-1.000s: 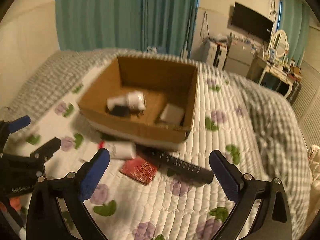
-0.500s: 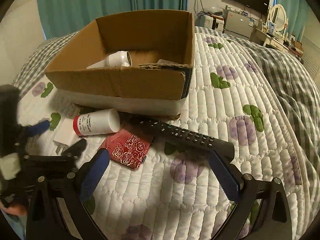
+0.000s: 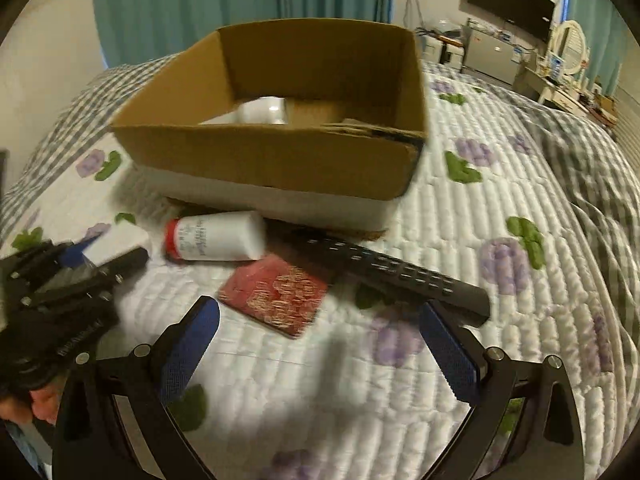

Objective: Organize rigid objects
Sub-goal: 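Grasp the white plug charger with the left gripper while the right grasps the red-capped white bottle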

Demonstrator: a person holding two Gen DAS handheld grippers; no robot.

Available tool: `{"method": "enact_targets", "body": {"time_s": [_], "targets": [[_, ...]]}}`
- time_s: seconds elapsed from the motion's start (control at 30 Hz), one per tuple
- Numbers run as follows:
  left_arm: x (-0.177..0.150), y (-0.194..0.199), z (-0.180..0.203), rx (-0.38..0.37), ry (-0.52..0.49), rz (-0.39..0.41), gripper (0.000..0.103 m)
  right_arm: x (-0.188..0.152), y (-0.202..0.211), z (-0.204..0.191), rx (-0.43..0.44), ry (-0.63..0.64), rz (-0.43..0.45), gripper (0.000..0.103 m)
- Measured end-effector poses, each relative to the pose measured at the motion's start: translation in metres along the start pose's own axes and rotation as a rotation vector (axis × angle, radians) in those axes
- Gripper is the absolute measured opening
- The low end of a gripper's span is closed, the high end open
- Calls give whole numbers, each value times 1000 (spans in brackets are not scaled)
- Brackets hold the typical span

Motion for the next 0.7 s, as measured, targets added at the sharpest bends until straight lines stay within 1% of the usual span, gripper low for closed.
{"method": "enact_targets", "body": {"time_s": [0.1, 0.2, 0.27, 0.37, 0.43, 0.47, 0.57, 0.7], "targets": [[6, 14, -14, -9, 19, 26, 41, 5, -1, -17, 20, 34, 3, 100], [13, 22, -25, 20, -1, 50, 41, 11, -7, -35, 23, 68, -3, 100], [19, 23, -34, 28, -6, 59, 41, 15, -15, -49, 4, 90, -10, 100], [19, 15, -40, 24, 0, 38, 41, 22, -25, -61, -5, 93, -14, 100], [15, 7, -43, 54, 0, 17, 41, 26, -32, -66, -19, 88, -14, 100], [15, 3, -46, 57, 11, 5, 41, 28, -35, -67, -22, 86, -14, 100], [13, 1, -55, 50, 55, -3, 41, 32, -42, -69, -18, 75, -15, 100], [13, 1, -59, 39, 73, -7, 41, 34, -51, -80, -35, 94, -14, 100]]}}
Point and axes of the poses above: each gripper's, at about its wrist camera, not at the fingertips, and y roughly against the way its jaws point, z to its right, x to its top, the point moved 1 cm from there along -y, roughly the way its jaws point, and after that the axes turned 8 degrees about -z, right-handed, at the moved point
